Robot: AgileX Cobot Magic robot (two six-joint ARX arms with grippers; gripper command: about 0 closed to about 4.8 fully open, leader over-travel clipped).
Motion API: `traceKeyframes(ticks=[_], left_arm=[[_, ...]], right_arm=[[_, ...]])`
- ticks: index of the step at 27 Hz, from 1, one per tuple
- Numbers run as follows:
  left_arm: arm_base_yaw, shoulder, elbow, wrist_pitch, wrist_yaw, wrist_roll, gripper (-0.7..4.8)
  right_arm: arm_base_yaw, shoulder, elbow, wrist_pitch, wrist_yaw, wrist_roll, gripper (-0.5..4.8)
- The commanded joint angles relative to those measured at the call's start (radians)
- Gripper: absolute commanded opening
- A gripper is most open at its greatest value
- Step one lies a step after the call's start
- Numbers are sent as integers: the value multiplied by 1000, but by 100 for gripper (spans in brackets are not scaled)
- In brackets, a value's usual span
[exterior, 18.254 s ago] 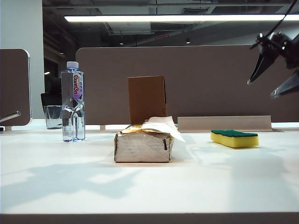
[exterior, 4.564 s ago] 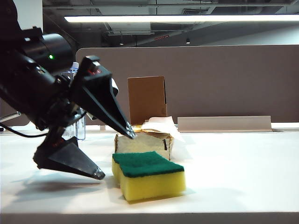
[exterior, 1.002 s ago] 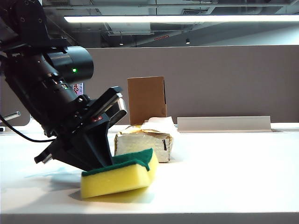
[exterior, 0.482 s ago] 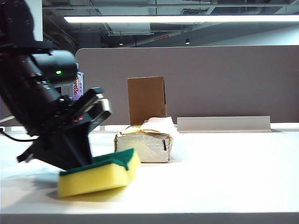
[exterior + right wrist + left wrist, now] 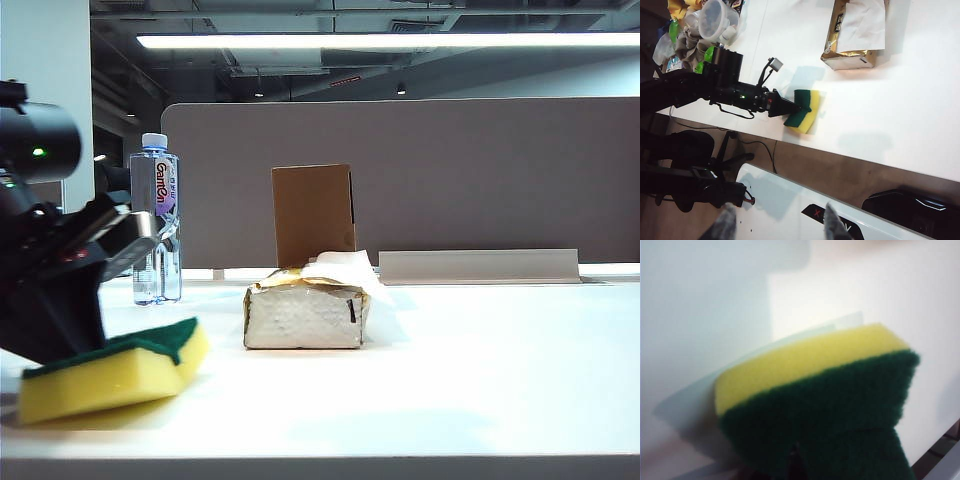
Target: Move the sponge from right to left to wipe the table, avoiding obstacles on the table, and finally reaching the bottle of mineral water.
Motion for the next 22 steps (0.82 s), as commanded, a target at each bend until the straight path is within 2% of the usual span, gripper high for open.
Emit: traceKeyframes(ticks=[1,11,14,19,22], left_arm=[[80,20,-32,-119,-204,64,-5],[322,-50,-33,-200,-209,169,-5],[379,-72,-33,-206,-193,169,-6],[387,-77,-32,-195,-188,169,-5],[386,-77,-31,-121,-145,142,-5]], right_arm=[[1,-1,7,9,-9,4,228],[1,-1,7,9,-9,4,228],[1,-1,7,9,-9,4,228],[1,-1,7,9,-10,4,228],[2,-1,7,9,-10,5,228]])
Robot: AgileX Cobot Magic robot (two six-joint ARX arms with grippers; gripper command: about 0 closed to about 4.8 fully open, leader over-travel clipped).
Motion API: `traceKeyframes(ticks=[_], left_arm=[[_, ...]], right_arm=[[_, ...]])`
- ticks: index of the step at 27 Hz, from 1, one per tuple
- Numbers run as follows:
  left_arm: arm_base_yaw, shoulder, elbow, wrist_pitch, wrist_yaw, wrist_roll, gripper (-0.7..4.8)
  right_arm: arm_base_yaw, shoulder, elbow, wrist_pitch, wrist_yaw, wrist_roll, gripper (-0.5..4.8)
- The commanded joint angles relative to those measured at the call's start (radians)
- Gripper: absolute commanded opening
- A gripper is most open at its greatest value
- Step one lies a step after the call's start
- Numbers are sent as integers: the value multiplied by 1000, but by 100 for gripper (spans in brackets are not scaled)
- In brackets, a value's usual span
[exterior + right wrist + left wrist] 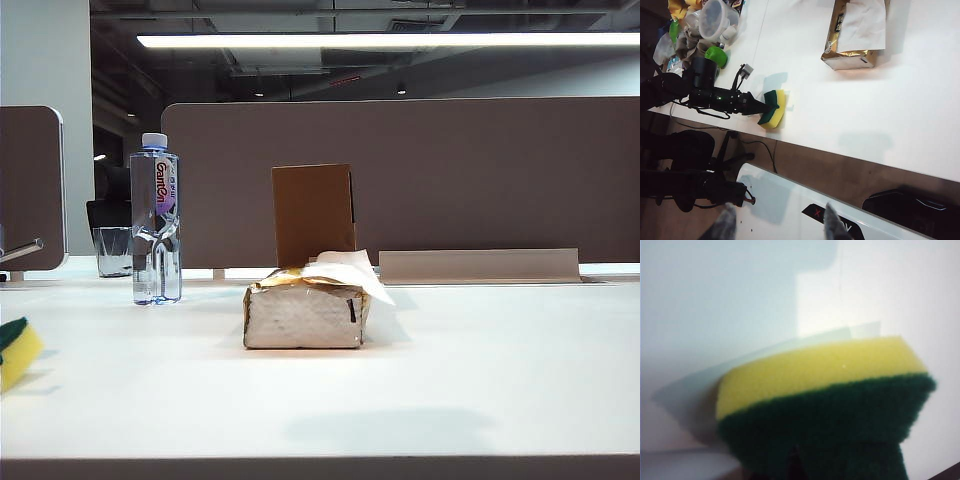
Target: Move the sponge from right to left to wipe the table, avoiding obstacles on the table, and finally reaching the bottle of mineral water.
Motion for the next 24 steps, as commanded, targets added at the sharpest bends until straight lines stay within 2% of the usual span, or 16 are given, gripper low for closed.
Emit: traceKeyframes(ticks=[1,7,11,18,24], left_arm=[[2,13,-10,95,-85,-28,-6],[2,29,25,187,-52,-61,-6],[2,64,75,190,-52,-61,-5],[-52,198,231,230,-52,-84,-5],[-109,386,394,227,-52,-107,-6]], right_arm=[[1,-1,7,9,-9,4,228],[0,0,7,9,-8,10,228],[0,0,7,10,-8,10,228],[0,1,7,10,-7,11,228],[0,2,7,11,-7,34,228]])
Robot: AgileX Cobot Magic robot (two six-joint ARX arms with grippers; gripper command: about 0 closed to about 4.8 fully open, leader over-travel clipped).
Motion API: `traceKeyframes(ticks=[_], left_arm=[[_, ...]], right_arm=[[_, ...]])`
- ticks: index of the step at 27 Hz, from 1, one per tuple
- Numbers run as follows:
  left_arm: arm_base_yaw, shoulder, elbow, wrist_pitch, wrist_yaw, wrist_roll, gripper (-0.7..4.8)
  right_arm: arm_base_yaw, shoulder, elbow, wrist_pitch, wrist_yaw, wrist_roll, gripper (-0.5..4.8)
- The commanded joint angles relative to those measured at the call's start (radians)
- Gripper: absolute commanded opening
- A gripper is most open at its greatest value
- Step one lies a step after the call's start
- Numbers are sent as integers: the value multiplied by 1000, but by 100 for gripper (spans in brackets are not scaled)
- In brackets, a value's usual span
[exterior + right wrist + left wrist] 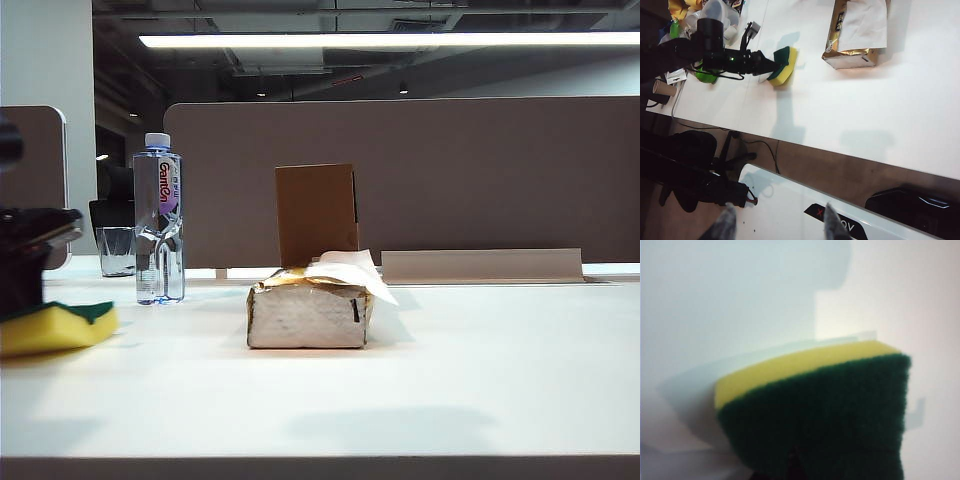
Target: Move the sponge from right to left to wipe the table, avoiding obstacles on the table, and finally reaching the bottle of mineral water.
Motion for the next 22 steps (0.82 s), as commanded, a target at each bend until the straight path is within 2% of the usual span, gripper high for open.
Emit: traceKeyframes(ticks=[1,9,15,22], left_arm=[[-26,128,85,67,-19,-30,-6],[-32,281,303,54,-24,-45,-5],[-32,396,485,-17,-49,-48,-5],[-32,401,498,-31,-48,-48,-5]], right_arm=[[0,1,7,12,-5,23,228],[0,16,7,20,-4,26,228],[0,26,7,30,-4,30,228],[0,26,7,31,-5,30,228]])
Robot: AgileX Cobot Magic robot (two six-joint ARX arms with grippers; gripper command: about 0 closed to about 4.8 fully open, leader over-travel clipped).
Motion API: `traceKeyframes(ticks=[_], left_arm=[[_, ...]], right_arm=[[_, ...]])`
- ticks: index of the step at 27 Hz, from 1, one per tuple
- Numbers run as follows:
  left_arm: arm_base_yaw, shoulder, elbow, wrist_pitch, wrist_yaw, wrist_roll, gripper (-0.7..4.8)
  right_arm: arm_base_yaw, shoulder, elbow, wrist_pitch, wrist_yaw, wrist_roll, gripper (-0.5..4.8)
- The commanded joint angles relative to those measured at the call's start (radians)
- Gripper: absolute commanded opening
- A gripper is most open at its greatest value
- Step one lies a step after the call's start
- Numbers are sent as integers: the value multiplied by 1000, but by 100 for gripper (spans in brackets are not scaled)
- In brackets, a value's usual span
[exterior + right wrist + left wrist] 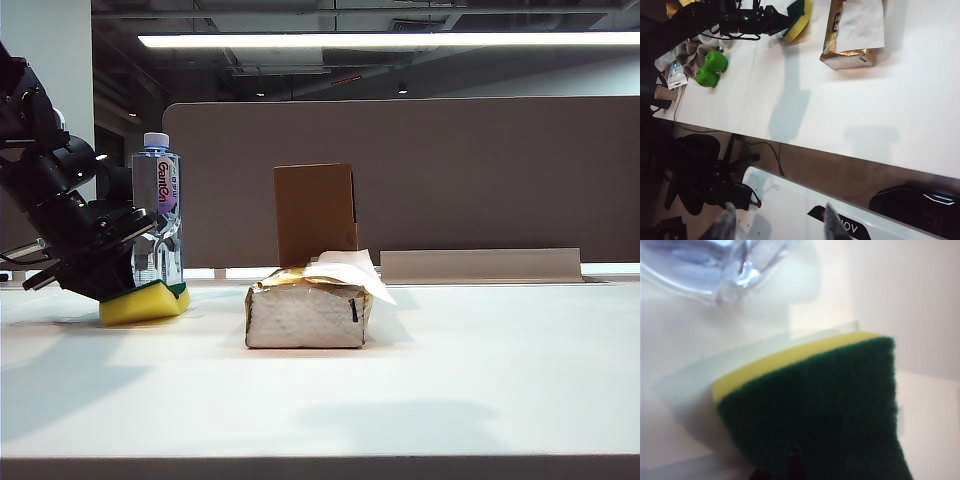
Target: Move the sponge from right to left to wipe the table, avoiding obstacles on the table, and finally reaching the bottle of mineral water.
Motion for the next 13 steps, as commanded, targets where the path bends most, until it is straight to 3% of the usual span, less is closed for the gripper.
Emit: traceKeyframes(ticks=[1,6,10,13], left_arm=[[3,28,-12,-21,-102,-3,-3],[3,26,-11,-67,-99,-3,127],[3,15,-7,-95,-99,-3,132],[5,-8,-7,-100,-99,-1,187]], right_arm=[[0,0,5,16,-5,0,228],[0,-3,5,15,-10,0,228],[0,-4,5,6,-32,0,228],[0,-7,5,1,-32,0,228]])
